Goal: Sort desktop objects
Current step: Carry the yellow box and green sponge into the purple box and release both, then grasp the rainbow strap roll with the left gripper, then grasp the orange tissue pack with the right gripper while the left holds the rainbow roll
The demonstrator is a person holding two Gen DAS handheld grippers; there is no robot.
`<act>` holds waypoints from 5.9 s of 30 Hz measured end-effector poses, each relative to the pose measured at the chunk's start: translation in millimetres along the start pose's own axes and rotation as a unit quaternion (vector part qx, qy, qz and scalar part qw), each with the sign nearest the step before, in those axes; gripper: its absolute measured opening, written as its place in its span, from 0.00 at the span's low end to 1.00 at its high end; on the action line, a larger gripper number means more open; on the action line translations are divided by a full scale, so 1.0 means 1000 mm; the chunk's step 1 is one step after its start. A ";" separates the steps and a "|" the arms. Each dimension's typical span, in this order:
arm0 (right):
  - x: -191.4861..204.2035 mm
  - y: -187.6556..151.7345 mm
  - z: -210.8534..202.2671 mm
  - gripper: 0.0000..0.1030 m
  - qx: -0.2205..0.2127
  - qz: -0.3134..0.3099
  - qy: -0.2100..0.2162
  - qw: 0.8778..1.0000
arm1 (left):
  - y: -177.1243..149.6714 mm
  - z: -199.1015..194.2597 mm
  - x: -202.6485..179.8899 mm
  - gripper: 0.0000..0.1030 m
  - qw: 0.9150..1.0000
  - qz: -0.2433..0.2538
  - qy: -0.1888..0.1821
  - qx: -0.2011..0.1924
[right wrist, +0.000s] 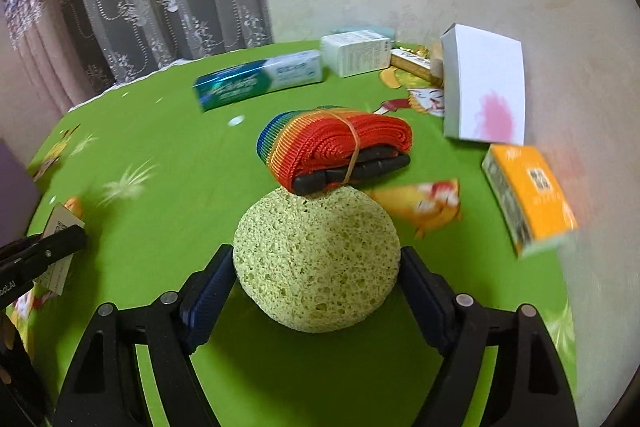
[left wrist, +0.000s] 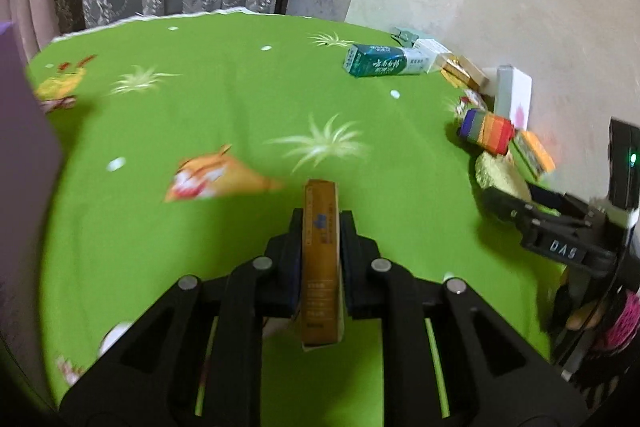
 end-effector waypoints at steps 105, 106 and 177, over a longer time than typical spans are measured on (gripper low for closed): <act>0.170 0.083 -0.154 0.88 -0.193 -0.153 0.023 0.969 | -0.006 -0.203 0.074 0.99 0.979 -0.018 0.069 -0.191; 0.149 0.077 -0.154 0.88 -0.190 -0.139 0.013 0.972 | -0.008 -0.191 0.061 0.99 0.983 -0.007 0.056 -0.175; -0.101 0.056 0.058 0.85 0.056 0.107 -0.152 0.981 | 0.019 0.039 -0.011 0.63 0.998 0.063 0.024 0.011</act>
Point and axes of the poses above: each gripper's, at about its wrist camera, not at the fingertips, and z roughly the way its jaws point, x to its left, y to its top, the point moved 6 cm from there along z, roughly the way its jaws point, and after that the axes turned 10 degrees about -z, right-handed, at the moved point
